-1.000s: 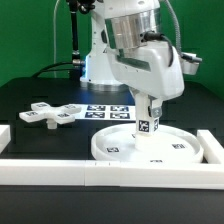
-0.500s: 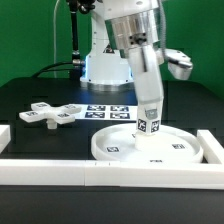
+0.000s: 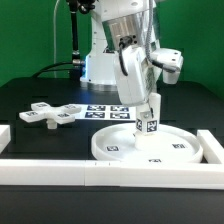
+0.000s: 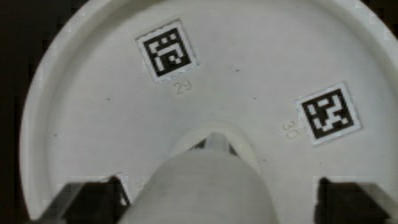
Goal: Assemble round table
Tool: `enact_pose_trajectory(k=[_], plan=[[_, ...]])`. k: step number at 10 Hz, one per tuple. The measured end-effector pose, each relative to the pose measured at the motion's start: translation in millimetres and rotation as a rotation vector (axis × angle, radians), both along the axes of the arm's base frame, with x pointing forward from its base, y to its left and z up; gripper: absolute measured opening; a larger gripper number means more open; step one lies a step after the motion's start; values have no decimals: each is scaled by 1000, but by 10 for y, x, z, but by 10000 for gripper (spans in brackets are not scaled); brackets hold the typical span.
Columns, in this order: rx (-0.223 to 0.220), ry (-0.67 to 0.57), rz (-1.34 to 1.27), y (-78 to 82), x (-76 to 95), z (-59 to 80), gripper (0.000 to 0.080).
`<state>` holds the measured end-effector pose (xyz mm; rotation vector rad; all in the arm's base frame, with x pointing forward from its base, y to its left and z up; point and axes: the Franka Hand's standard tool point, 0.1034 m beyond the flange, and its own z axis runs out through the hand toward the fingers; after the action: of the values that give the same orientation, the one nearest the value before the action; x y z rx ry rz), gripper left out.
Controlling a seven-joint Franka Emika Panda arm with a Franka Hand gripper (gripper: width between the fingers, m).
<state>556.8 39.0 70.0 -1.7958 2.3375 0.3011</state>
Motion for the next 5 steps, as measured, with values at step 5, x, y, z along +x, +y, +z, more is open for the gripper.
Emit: enact_pose_trajectory(k=[5], plan=[[15, -72, 400, 26, -9, 34, 647]])
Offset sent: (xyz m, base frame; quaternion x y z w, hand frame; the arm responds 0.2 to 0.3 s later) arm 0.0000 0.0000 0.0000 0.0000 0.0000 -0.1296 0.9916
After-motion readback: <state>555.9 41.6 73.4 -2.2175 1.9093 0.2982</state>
